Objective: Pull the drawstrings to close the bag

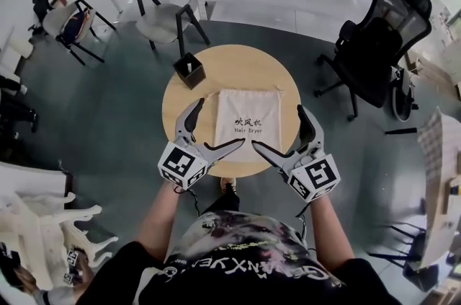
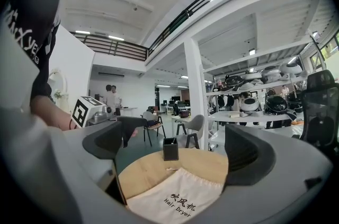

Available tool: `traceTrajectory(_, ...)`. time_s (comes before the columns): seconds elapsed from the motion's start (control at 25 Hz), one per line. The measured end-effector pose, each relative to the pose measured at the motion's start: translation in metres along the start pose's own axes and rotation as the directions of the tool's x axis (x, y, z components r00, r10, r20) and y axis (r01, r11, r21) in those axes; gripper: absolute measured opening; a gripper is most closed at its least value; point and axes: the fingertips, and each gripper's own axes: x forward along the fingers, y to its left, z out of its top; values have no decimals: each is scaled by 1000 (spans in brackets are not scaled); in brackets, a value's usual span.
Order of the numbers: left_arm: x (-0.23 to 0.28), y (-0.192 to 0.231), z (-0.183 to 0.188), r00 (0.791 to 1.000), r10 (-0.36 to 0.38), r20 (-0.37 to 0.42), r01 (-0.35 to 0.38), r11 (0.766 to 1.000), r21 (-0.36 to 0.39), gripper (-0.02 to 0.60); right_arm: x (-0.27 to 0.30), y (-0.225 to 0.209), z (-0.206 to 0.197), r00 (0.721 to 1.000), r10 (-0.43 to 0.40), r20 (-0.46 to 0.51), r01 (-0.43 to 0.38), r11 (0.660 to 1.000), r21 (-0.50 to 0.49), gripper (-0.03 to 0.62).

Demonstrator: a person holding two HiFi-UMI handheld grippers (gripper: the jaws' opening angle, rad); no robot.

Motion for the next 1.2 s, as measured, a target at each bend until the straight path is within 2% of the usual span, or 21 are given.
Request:
traceTrajectory(0.52,13,54,-11,999,-50,-1,50,998,-32,584,51,-13,1,998,-53,-33,53,999,-1,584)
traceTrajectory(0.8,19,68,-18,997,-79,-3,79,996,-42,584,66,-15,-1,996,-77,-45,77,997,0,584)
traceTrajectory(1.2,24,75,-22,997,-76,-15,76,996,-43,584,70,-21,-5,996,-78,-48,79,997,8,584)
